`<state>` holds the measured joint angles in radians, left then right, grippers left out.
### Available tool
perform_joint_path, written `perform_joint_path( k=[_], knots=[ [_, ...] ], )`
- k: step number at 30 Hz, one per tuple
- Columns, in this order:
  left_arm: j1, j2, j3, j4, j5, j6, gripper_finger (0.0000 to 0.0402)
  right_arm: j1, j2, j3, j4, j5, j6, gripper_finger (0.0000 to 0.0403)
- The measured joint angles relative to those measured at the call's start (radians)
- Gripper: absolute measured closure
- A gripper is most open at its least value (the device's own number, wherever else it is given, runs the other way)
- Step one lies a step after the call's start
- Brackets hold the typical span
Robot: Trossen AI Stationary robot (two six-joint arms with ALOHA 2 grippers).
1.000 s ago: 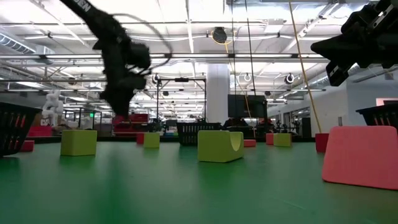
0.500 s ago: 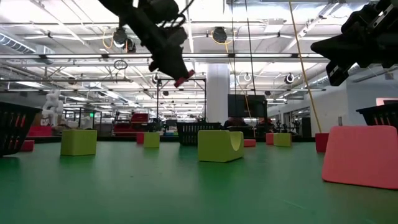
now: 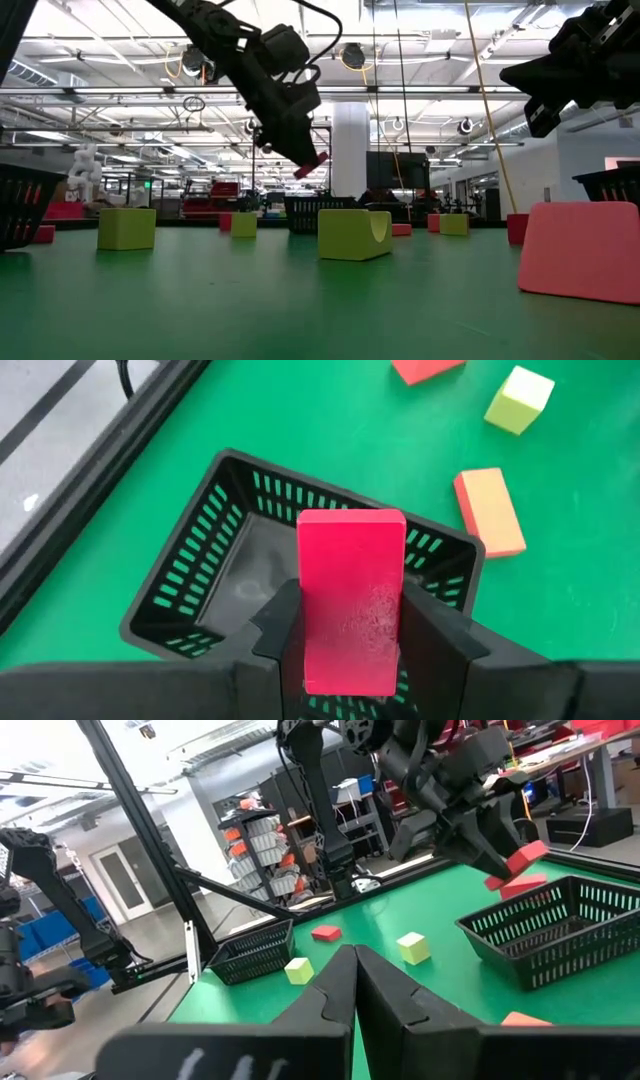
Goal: Sort & place blocks by color
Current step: Put the red block into the top black bin, then put the green block into the bottom right black bin
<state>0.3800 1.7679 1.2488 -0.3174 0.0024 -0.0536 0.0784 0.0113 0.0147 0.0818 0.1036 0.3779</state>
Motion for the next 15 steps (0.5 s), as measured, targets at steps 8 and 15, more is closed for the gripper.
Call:
perform_joint_path(
  k=[8,15],
  knots=[
    [-0.001,0.000,0.000,0.006,0.024,-0.008,0.0233,0.000,0.000,0.000,0.005,0.000,0.000,0.0403],
    [-0.016,-0.018,0.000,0.012,0.062,-0.030,0.0105,0.000,0.000,0.000,0.005,0.000,-0.001,0.0403]
  ],
)
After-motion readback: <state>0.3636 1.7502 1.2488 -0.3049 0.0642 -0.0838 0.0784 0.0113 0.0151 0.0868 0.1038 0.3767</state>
